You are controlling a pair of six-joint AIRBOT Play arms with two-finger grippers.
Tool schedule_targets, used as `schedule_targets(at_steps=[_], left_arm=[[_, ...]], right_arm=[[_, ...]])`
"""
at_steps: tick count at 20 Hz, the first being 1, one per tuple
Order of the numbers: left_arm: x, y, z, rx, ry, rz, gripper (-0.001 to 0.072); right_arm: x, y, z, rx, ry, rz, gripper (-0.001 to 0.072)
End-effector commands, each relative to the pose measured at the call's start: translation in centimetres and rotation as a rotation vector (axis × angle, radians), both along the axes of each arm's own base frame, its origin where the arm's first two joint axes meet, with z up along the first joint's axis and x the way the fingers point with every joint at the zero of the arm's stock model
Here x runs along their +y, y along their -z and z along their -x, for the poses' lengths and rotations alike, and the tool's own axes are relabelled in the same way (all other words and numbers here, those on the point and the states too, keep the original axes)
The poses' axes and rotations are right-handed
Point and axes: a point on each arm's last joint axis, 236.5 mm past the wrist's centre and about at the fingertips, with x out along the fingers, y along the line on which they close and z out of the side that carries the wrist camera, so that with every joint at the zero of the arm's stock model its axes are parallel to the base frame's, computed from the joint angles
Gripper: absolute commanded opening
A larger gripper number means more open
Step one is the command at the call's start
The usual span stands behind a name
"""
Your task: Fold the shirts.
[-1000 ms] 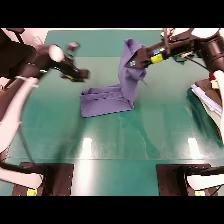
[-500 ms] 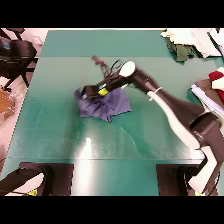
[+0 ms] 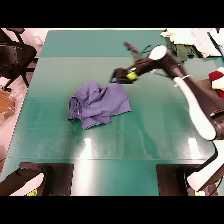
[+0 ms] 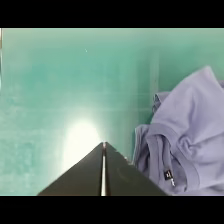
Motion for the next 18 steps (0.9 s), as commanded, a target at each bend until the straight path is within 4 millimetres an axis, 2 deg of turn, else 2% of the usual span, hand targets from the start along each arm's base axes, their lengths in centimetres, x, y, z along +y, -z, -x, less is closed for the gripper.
schedule_targets(at_steps=[1, 2, 3, 7, 10, 15, 18], left_arm=[[-1.0, 1.2, 0.2, 0.034, 0.027, 0.028, 0.002], [-1.2, 2.0, 0.3, 0.054, 0.034, 0.036, 0.002], [-1.4, 2.7, 0.4, 0.075, 0.037, 0.039, 0.002], [-1.7, 3.6, 0.6, 0.103, 0.045, 0.05, 0.002], [-1.7, 3.6, 0.5, 0.1, 0.045, 0.05, 0.002], [-1.7, 3.6, 0.5, 0.1, 0.045, 0.049, 0.002], [-1.7, 3.5, 0.5, 0.1, 0.045, 0.049, 0.002]], right_arm=[[-8.4, 3.1, 0.1, 0.18, 0.037, 0.061, 0.0618], [-8.3, 3.9, 0.4, 0.205, 0.019, 0.013, 0.0627], [-8.1, 4.7, 0.6, 0.217, 0.002, -0.036, 0.0686], [-7.2, 9.1, 1.5, 0.226, -0.047, -0.068, 0.07], [-5.4, 11.3, 2.5, 0.24, -0.097, -0.059, 0.07], [0.6, 10.6, 1.1, 0.182, -0.131, -0.151, 0.07], [4.2, 10.6, 1.9, 0.182, -0.192, -0.149, 0.0694]])
